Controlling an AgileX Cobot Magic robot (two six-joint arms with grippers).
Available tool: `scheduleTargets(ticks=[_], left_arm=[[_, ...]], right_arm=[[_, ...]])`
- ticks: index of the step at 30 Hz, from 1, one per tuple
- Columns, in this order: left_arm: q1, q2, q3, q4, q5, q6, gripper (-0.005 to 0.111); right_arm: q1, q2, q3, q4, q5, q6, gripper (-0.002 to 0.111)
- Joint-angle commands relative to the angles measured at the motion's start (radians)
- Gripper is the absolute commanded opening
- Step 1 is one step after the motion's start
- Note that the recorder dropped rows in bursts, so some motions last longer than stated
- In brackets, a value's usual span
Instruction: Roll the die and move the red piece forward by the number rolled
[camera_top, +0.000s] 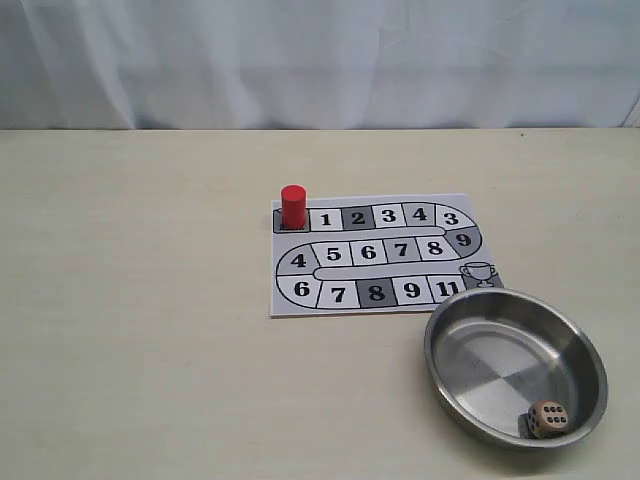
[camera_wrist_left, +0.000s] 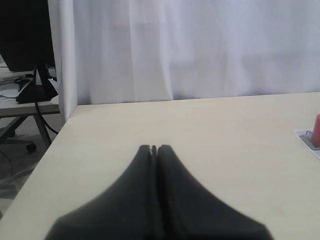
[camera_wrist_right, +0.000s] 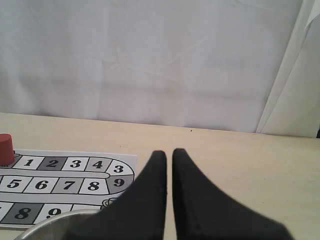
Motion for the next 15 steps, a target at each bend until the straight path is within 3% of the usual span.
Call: scheduleTargets(ticks=[1, 10, 15], left_arm=[[-0.002, 0.005, -0.006, -0.007, -0.007, -0.004, 0.0], [-0.002, 0.005, -0.006, -0.007, -0.007, -0.004, 0.0], [-0.002, 0.005, -0.006, -0.007, -0.006, -0.004, 0.0]], right_arm=[[0.002, -0.004, 0.004, -0.011, 0.004, 0.001, 0.004], [0.002, -0.004, 0.004, -0.005, 0.004, 0.001, 0.004], [0.002, -0.004, 0.004, 0.011, -0.099, 0.043, 0.004]])
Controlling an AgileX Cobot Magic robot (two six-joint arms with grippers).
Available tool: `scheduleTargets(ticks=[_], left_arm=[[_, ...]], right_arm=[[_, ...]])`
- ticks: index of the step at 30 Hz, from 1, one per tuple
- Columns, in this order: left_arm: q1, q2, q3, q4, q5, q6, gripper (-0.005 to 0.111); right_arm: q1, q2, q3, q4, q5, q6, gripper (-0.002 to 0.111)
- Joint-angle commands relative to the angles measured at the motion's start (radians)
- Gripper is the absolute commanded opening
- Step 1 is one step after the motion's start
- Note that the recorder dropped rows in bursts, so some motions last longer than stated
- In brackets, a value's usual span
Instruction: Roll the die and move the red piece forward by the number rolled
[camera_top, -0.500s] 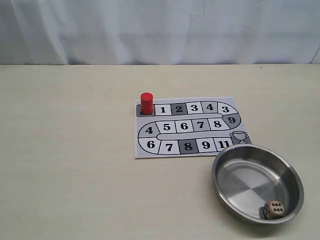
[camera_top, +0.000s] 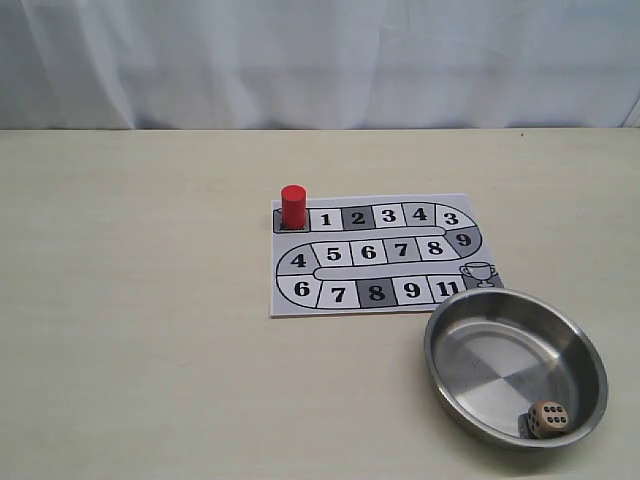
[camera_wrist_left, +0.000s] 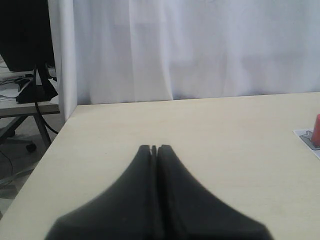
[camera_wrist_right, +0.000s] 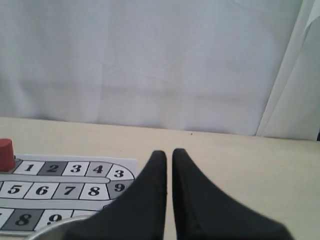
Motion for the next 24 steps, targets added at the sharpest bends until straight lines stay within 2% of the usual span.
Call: scheduleTargets(ticks=[1, 7, 11, 20, 24], left_arm=[[-0.002, 0.005, -0.006, -0.007, -0.006, -0.004, 0.0], [-0.002, 0.005, -0.006, -0.007, -0.006, -0.004, 0.0], [-0.002, 0.005, -0.006, -0.007, -0.006, -0.004, 0.0], [-0.002, 0.005, -0.006, -0.007, -0.006, -0.004, 0.0], [-0.002, 0.005, -0.006, -0.007, -0.007, -0.004, 0.0]], right_arm=[[0.002, -0.004, -0.018, 0.023, -0.076, 0.042, 0.004], [0.002, -0.004, -0.2, 0.108, -0.025, 0.057, 0.004], [0.002, 0.013, -0.345, 0.1, 0.081, 0.057, 0.004], [0.002, 0.285, -0.592, 0.113, 0.307, 0.057, 0.004], [0.002, 0.438, -0.664, 0.164, 0.315, 0.05, 0.004]])
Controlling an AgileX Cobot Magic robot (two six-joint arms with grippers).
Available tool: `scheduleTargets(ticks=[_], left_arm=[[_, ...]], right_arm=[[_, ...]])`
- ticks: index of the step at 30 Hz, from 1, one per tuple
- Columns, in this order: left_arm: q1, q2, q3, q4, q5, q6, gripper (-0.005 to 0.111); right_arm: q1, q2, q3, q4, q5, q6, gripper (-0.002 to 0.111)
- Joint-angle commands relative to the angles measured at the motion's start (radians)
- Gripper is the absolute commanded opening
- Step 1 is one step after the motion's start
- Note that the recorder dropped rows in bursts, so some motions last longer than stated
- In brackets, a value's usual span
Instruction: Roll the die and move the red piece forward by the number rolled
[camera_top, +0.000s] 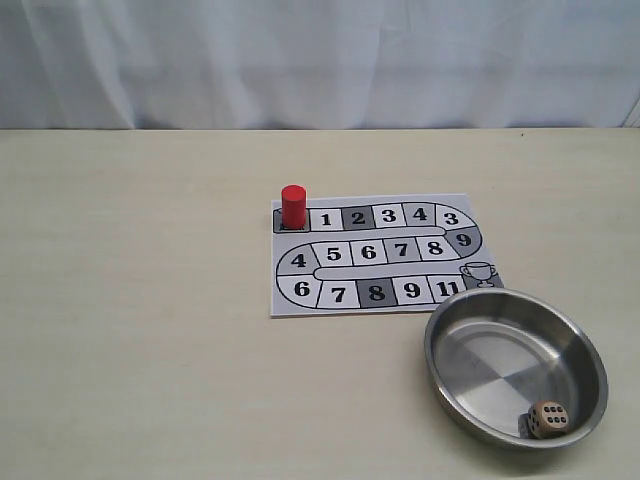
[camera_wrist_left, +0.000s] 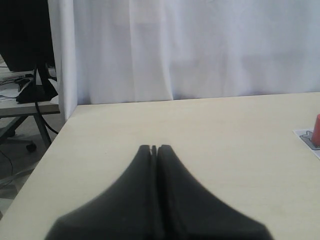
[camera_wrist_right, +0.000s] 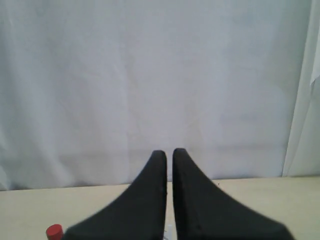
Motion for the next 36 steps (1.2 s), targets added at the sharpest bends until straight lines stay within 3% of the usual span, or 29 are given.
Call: scheduleTargets(ticks=[1, 8, 17, 23, 27, 36], left_arm=[[-0.002, 0.005, -0.006, -0.007, -0.01, -0.004, 0.0], [-0.002, 0.005, -0.006, -0.007, -0.01, -0.004, 0.0], [-0.002, 0.005, -0.006, -0.007, -0.01, -0.004, 0.0], [-0.002, 0.005, -0.006, -0.007, -0.01, -0.004, 0.0], [-0.002, 0.005, -0.006, -0.007, -0.01, -0.004, 0.0], [-0.002, 0.005, -0.006, -0.007, -0.004, -0.004, 0.0]], right_arm=[[0.002, 0.176, -0.079, 0.033, 0.032, -0.02, 0.004], [0.002, 0.407, -0.172, 0.084, 0.045, -0.116, 0.007], [0.002, 0.685, -0.29, 0.338, 0.281, -0.393, 0.042], [0.02, 0.789, -0.306, 0.321, 0.527, -0.412, 0.043], [0.101, 0.82, -0.306, 0.226, 0.642, -0.385, 0.043], [0.265, 0.829, -0.233, 0.027, 0.642, -0.187, 0.043]])
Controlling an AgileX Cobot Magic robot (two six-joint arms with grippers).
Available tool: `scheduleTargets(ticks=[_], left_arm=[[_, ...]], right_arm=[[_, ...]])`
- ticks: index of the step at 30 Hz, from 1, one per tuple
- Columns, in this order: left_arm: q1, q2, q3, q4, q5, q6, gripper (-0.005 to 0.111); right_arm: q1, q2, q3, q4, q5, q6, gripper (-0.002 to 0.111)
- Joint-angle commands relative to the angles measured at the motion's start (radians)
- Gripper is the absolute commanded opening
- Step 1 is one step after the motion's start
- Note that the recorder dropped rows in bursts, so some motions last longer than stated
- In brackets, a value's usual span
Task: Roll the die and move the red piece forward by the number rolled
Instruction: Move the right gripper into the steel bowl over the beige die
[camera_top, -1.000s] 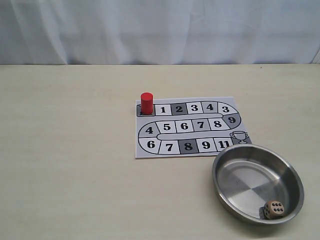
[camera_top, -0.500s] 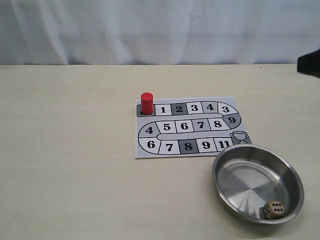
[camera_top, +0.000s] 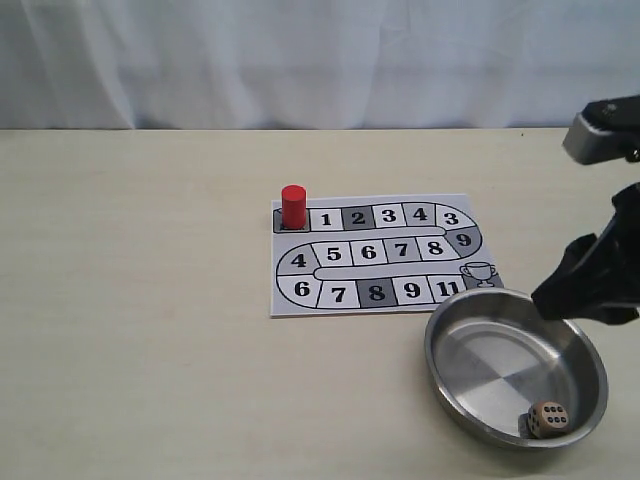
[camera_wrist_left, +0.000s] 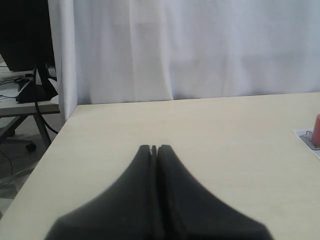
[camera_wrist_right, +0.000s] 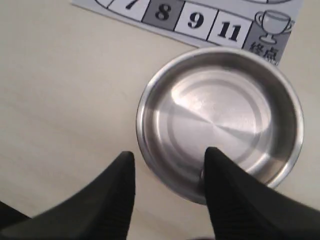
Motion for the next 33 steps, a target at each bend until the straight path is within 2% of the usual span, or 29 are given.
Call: scheduleTargets(ticks=[1, 3, 8, 16, 33], left_arm=[[-0.002, 0.005, -0.006, -0.007, -0.004, -0.002, 0.0], [-0.002, 0.005, -0.006, -0.007, -0.004, -0.002, 0.0], [-0.002, 0.005, -0.006, -0.007, -0.004, -0.002, 0.0], [-0.002, 0.005, -0.006, -0.007, -0.004, -0.002, 0.0], [-0.002, 0.005, -0.006, -0.007, -0.008, -0.002, 0.0]], right_arm=[[0.054, 0.006, 0.062, -0.114, -0.025, 0.086, 0.043], [0.054, 0.006, 0.101, -0.155, -0.045, 0.139, 0.044], [0.054, 0.006, 0.199, -0.189, -0.126, 0.193, 0.061], [0.054, 0.006, 0.315, -0.192, -0.329, 0.191, 0.061], [0.054, 0.193, 0.32, -0.197, -0.354, 0.158, 0.061]])
